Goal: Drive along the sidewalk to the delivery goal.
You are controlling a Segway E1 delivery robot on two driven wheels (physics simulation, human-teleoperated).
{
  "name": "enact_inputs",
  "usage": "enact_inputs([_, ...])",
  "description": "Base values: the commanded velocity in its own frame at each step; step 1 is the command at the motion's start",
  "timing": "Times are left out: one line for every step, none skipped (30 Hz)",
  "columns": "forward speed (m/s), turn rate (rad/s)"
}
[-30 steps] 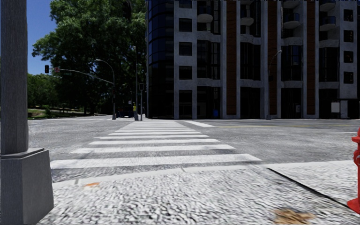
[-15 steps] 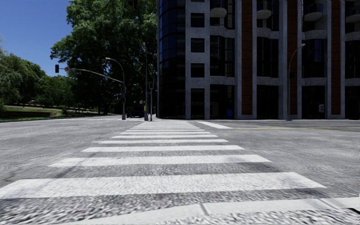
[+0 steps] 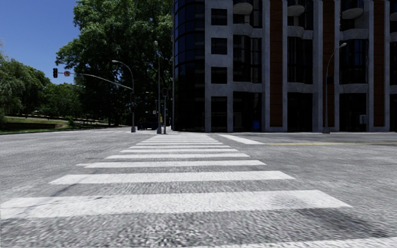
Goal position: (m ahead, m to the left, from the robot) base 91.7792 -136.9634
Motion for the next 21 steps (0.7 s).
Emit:
enact_inputs([2.0, 0.56])
enact_inputs([2.0, 0.57])
enact_inputs([2.0, 0.09])
enact_inputs([2.0, 0.09])
enact_inputs([2.0, 0.0])
enact_inputs([2.0, 0.0])
enact_inputs([2.0, 0.0])
enact_inputs([2.0, 0.0])
enact_inputs([2.0, 0.0])
enact_inputs([2.0, 0.0])
enact_inputs([2.0, 0.0])
enact_inputs([2.0, 0.0])
enact_inputs([2.0, 0.0])
enact_inputs([2.0, 0.0])
enact_inputs([2.0, 0.0])
enact_inputs([2.0, 0.0])
enact_inputs([2.0, 0.0])
enact_inputs([2.0, 0.0])
enact_inputs([2.0, 0.0])
enact_inputs([2.0, 0.0])
enact_inputs([2.0, 0.0])
